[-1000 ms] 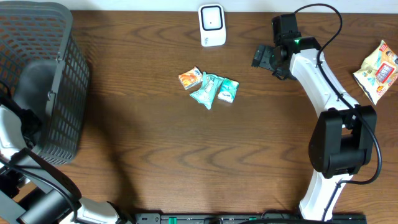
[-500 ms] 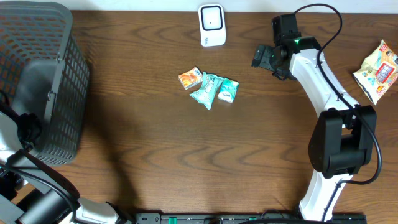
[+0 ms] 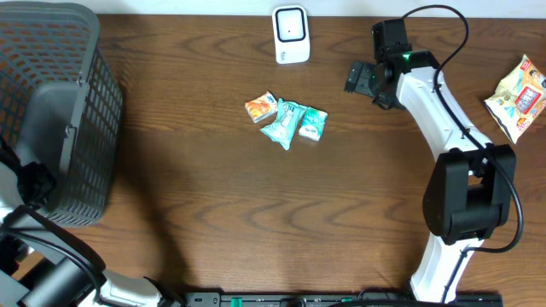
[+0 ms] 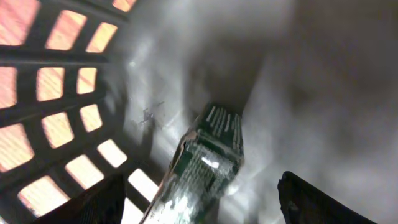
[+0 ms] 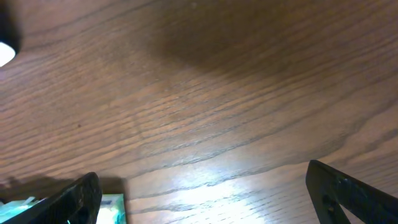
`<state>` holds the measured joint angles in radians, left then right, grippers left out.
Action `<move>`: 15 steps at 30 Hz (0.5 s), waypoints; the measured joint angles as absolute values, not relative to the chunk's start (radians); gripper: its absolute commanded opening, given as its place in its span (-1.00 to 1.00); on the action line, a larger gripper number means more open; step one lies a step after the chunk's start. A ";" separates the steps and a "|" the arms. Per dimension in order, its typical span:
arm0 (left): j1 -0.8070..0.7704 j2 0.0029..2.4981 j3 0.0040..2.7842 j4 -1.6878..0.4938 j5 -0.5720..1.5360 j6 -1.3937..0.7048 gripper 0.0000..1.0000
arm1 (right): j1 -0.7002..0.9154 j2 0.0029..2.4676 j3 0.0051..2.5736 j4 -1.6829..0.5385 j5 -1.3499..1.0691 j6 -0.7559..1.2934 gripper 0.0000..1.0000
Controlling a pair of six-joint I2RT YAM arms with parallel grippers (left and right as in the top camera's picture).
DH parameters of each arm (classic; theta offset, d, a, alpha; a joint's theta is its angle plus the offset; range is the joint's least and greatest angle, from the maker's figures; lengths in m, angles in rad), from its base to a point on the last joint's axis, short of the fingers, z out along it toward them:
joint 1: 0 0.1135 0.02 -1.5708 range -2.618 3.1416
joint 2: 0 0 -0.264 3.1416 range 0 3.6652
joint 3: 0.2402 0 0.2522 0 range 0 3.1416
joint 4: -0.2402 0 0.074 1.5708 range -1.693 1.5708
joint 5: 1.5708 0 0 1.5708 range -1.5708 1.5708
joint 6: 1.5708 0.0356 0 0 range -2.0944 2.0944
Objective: Scan the item barcode
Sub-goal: 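Reach the left gripper into the basket and grasp the green bottle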
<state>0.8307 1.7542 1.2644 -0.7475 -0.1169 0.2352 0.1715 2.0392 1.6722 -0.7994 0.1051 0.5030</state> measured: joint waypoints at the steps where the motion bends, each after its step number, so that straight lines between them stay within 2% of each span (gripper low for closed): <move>1: 0.834 1.762 1.264 -0.748 -0.113 0.238 0.54 | 0.174 2.039 1.672 -0.799 0.105 0.503 0.99; 3: 0.841 1.781 1.264 -0.752 -0.109 0.244 0.37 | 0.178 2.039 1.672 -0.799 0.104 0.503 0.98; 4: 0.846 1.789 1.264 -0.752 -0.108 0.245 0.23 | 0.179 2.039 1.672 -0.799 0.105 0.503 0.99; 6: 0.854 1.795 1.264 -0.754 -0.106 0.251 0.11 | 0.179 2.039 1.672 -0.799 0.105 0.503 0.99; 15: 0.868 1.795 1.262 -0.759 0.000 0.260 0.10 | 0.181 2.039 1.672 -0.799 0.105 0.503 0.99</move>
